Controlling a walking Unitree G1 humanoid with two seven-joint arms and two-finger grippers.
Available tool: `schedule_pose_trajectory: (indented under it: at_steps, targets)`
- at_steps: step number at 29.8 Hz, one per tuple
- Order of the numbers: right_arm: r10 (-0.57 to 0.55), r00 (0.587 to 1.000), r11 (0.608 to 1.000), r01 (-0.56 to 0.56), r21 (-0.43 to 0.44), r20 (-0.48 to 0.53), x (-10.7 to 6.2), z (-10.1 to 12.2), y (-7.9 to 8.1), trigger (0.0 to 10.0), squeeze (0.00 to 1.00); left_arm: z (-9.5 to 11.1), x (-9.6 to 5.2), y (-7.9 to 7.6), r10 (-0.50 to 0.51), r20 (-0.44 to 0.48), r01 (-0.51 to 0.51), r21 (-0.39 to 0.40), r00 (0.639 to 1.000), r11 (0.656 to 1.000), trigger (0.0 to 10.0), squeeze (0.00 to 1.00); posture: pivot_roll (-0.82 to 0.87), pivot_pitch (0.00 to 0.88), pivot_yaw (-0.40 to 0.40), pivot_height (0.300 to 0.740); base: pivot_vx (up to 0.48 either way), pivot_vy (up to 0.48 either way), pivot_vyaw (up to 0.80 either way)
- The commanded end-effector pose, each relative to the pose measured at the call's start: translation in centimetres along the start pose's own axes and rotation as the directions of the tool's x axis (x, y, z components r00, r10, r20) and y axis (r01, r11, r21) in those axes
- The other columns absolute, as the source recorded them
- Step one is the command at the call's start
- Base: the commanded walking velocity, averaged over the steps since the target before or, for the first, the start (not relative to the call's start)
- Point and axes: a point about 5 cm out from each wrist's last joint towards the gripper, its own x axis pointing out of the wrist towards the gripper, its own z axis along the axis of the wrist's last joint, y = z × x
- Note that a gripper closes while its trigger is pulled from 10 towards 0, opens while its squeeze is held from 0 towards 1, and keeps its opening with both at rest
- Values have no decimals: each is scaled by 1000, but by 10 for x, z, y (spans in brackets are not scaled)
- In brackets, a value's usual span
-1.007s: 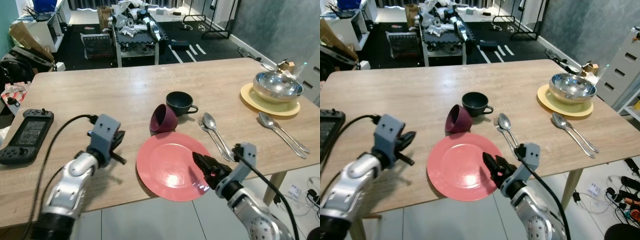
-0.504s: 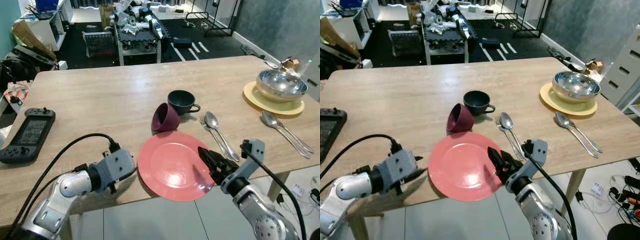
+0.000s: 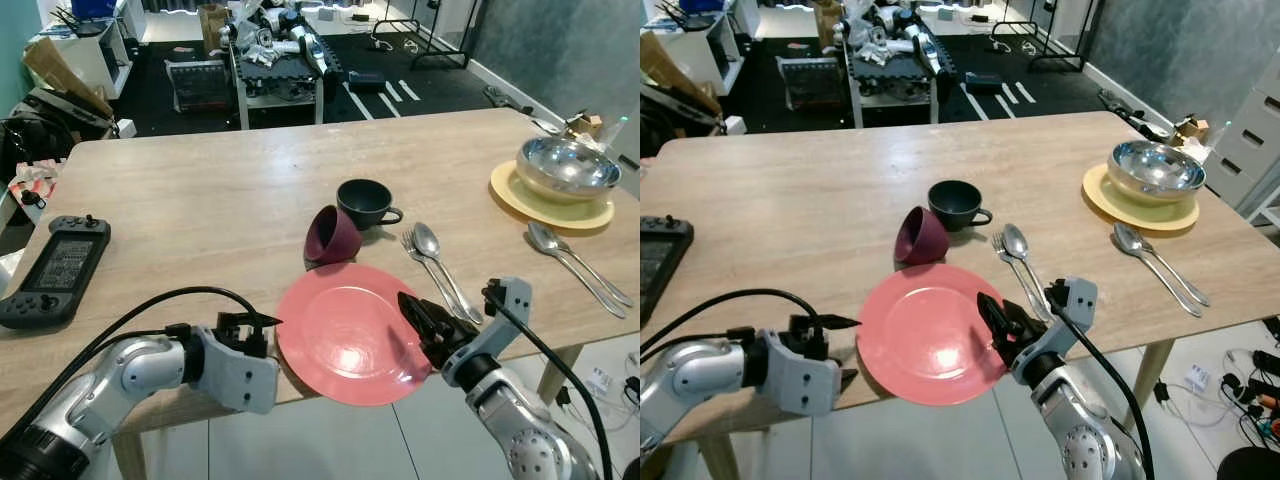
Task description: Setting the table
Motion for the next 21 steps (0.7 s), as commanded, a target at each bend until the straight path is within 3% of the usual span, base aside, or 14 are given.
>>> schedule_pose_trajectory:
  at_steps: [1, 6, 7, 8, 9, 21]
  targets:
    - [-13, 1000, 1000, 13, 6, -6, -1, -3, -2, 10000, 0, -5, 5, -18, -80, -23, 80, -8, 996, 997, 10000, 0, 131, 155, 59, 740, 0, 0, 0]
    - [-8, 1000, 1000, 8, 2, -2, 0, -1, 0, 10000, 0, -11, 17, -15, -61, -39, 62, 27, 997, 998, 10000, 0, 131, 155, 59, 740, 0, 0, 0]
    - [-9, 1000, 1000, 9, 2, -2, 0, -1, -1, 10000, 0, -14, 20, -14, -55, -51, 57, 35, 997, 998, 8745, 0, 120, 150, 53, 740, 0, 0, 0]
    - [-9, 1000, 1000, 9, 2, -2, 0, -1, -1, 10000, 0, -14, 20, -14, -55, -51, 57, 35, 997, 998, 8745, 0, 120, 150, 53, 740, 0, 0, 0]
    - [-10, 1000, 1000, 10, 1, -1, 0, -1, -1, 10000, 0, -16, 23, -14, -47, -60, 50, 42, 997, 998, 0, 0, 118, 149, 54, 740, 0, 0, 0]
    - [-24, 1000, 1000, 24, 3, 7, 0, 0, -3, 10000, 0, -18, 30, -21, -27, -1, 27, 109, 1000, 994, 0, 0, 119, 155, 54, 740, 0, 0, 0]
